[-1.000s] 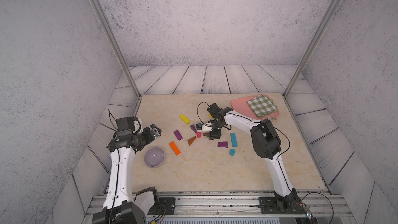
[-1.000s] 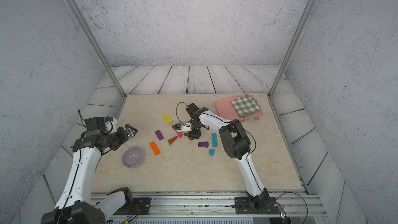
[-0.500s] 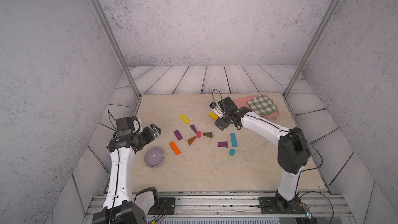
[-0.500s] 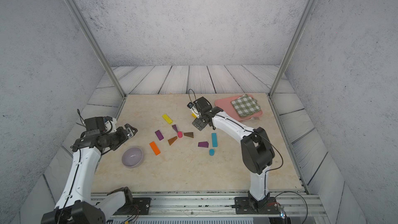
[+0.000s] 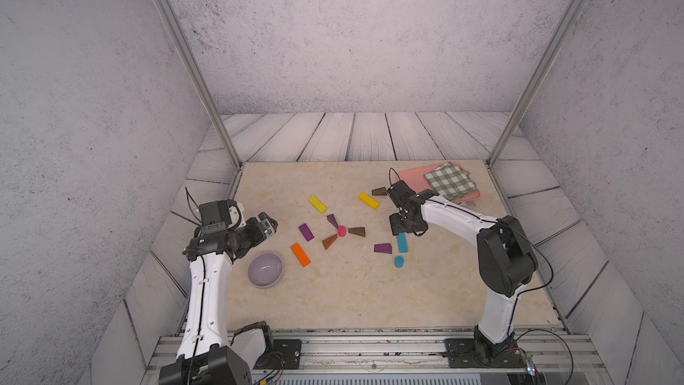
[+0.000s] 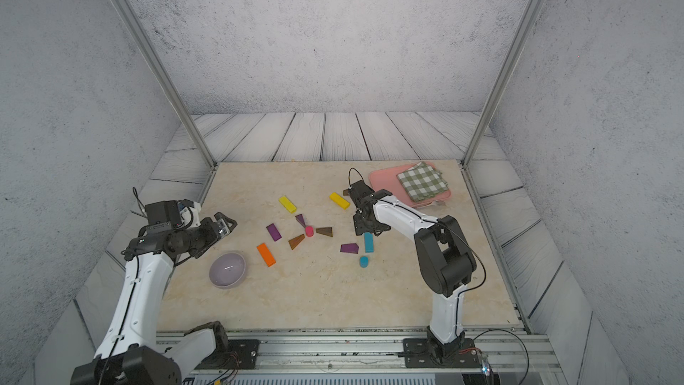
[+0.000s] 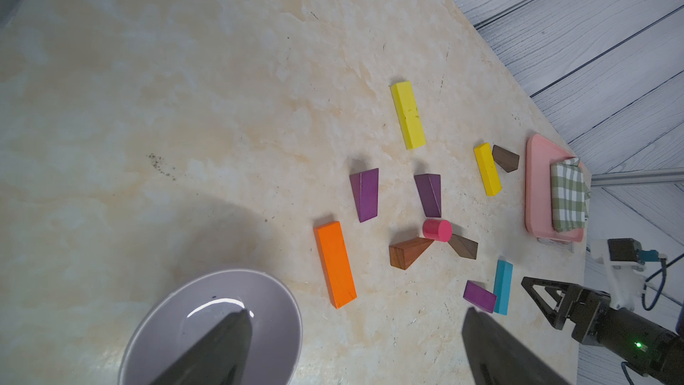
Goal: Assemble a small pinwheel with building blocks
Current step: Pick up the building block from the center of the board.
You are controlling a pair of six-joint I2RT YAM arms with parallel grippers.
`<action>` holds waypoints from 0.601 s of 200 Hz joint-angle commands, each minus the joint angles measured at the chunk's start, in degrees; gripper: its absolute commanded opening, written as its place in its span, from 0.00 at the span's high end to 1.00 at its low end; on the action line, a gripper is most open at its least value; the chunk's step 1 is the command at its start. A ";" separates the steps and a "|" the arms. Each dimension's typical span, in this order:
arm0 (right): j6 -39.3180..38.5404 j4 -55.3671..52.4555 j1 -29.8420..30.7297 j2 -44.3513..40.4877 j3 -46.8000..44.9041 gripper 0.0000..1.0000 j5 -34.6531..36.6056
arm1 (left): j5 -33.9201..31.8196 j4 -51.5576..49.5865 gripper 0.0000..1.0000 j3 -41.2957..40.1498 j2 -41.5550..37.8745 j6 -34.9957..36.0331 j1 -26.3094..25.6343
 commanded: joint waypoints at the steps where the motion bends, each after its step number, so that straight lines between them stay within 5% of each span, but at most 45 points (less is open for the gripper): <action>1: 3.25 1.06 -0.09 3.92 1.06 0.31 -5.25 | 0.79 0.12 0.04 -0.97 -0.17 0.80 0.47; 51: 5.00 0.27 -0.06 7.57 1.51 0.38 -1.73 | 1.00 0.09 0.04 -1.03 -0.19 0.86 0.47; 120: 4.28 1.05 -0.26 8.71 1.22 0.58 -5.40 | 0.95 0.05 0.04 -1.08 -0.01 0.86 0.57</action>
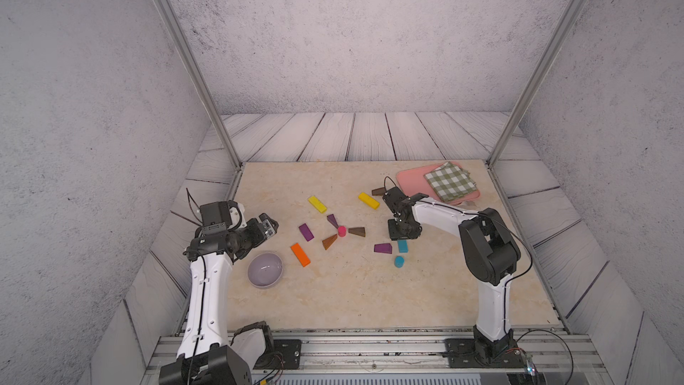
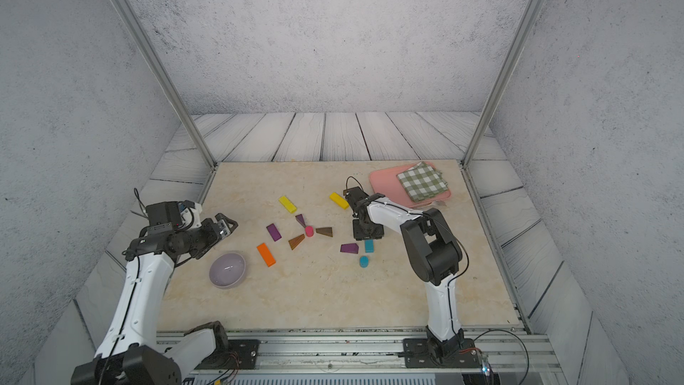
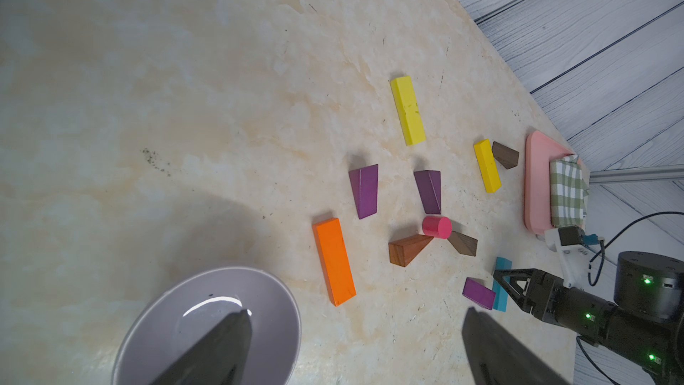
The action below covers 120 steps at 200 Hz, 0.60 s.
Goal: Assemble a small pinwheel with building blocks
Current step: Pick up the building block from the center of the board.
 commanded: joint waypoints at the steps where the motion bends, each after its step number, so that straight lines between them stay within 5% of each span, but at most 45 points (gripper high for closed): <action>1: -0.01 -0.08 -0.17 1.90 0.53 0.58 -1.52 | 0.46 -0.03 0.04 -0.43 0.03 0.87 0.56; 52: 0.22 0.01 -0.27 2.45 -0.64 0.54 -1.36 | 0.44 -0.01 0.04 -0.49 -0.02 0.88 0.50; 120: -0.43 -4.32 -0.09 0.35 1.32 0.75 1.69 | 0.44 -0.01 0.04 -0.36 -0.15 0.90 0.64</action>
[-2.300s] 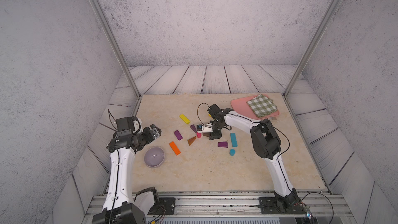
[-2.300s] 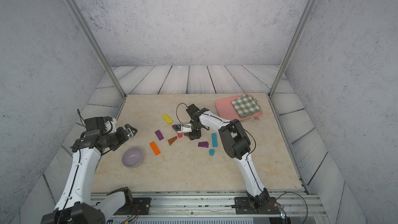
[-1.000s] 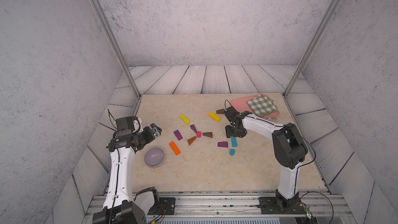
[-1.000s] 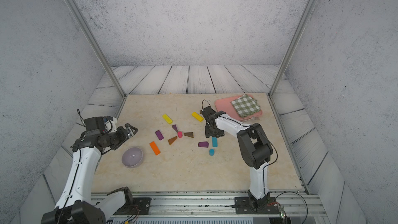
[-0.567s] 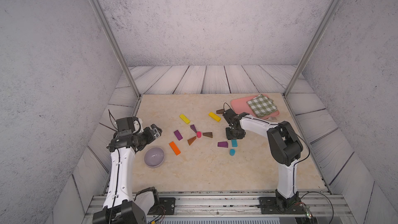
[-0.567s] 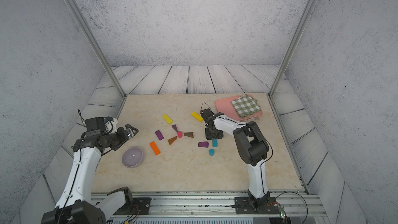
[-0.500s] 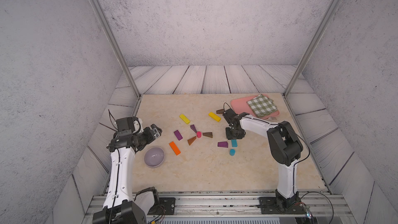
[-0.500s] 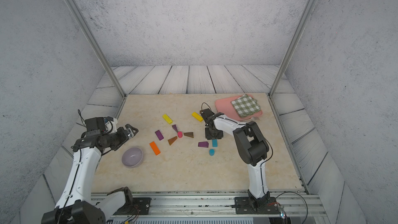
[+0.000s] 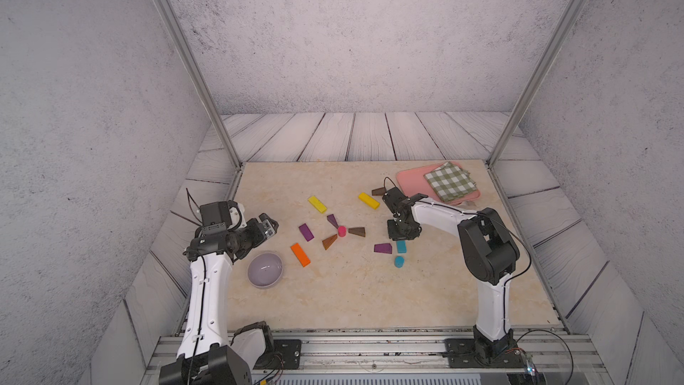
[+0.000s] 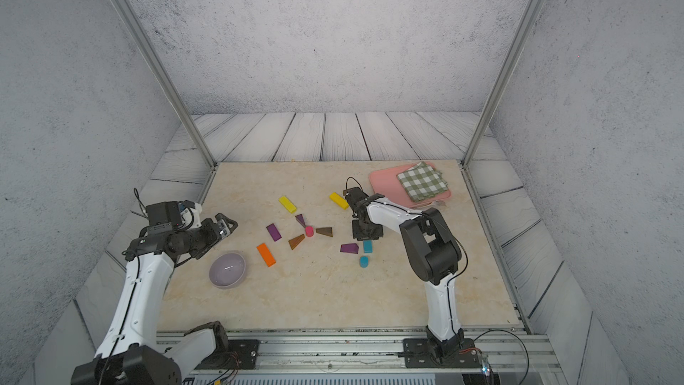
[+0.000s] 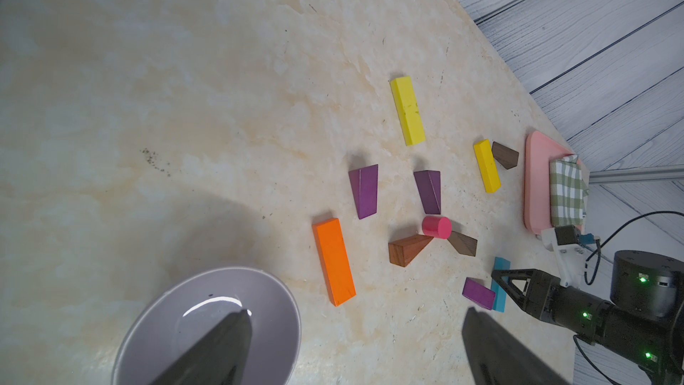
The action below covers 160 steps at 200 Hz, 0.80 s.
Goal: Assemble a small pinwheel with building blocks
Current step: Pick up the building block from the center of the board.
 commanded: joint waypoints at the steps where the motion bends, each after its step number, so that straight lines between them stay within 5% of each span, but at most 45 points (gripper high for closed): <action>1: -0.24 -4.65 -0.07 -0.43 1.66 0.75 2.39 | 0.40 -0.08 0.04 -0.39 -0.17 0.93 0.60; 41: 1.09 -12.23 2.21 -6.27 8.73 0.80 3.35 | 0.40 -0.13 0.04 -0.36 -0.25 0.89 0.54; 86: 5.97 -15.46 12.96 -10.47 14.80 0.81 4.52 | 0.66 -0.21 0.04 -0.43 -0.44 0.82 0.53; 119: 11.92 -10.83 22.48 -8.45 14.79 0.81 2.75 | 0.96 -0.22 0.04 -0.49 -0.42 0.83 0.52; 160: 14.17 -7.80 26.22 -0.45 17.03 0.82 0.94 | 1.43 -0.13 0.04 -0.55 -0.63 0.79 0.52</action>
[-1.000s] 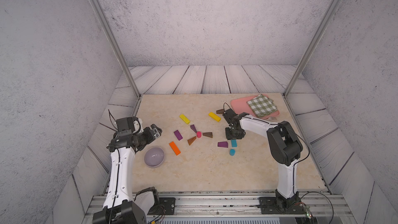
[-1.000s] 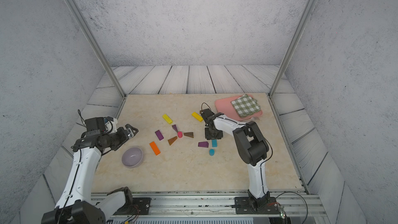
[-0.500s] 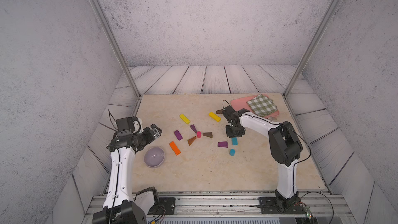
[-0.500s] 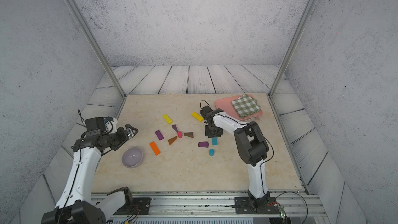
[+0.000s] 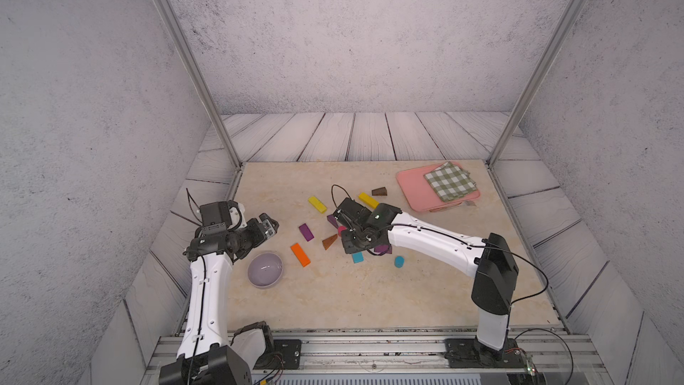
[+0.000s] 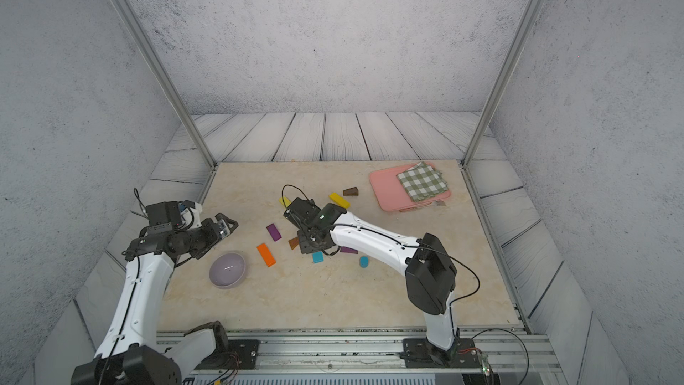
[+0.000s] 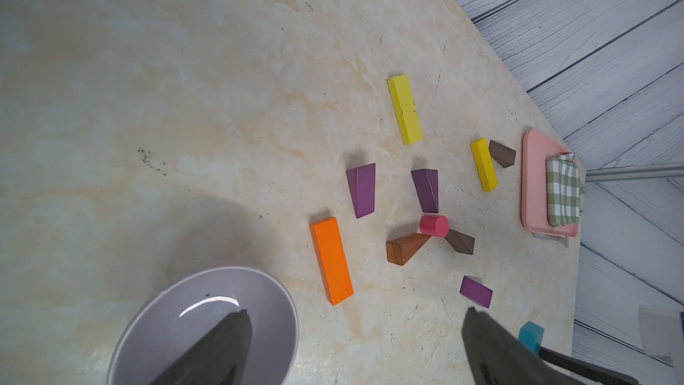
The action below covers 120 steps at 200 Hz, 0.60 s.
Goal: Assemble a small pinwheel with building blocks
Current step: Assemble the building block at the center of the board.
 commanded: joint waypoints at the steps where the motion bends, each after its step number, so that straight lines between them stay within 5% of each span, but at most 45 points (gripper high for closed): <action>1: 2.82 0.77 -0.58 5.93 1.62 0.82 -0.56 | 0.81 -0.12 0.04 -0.59 -0.63 0.79 0.56; 120: 1.29 0.25 -1.98 20.71 9.19 0.80 -0.58 | 1.32 0.06 0.04 -0.83 -0.60 0.70 0.53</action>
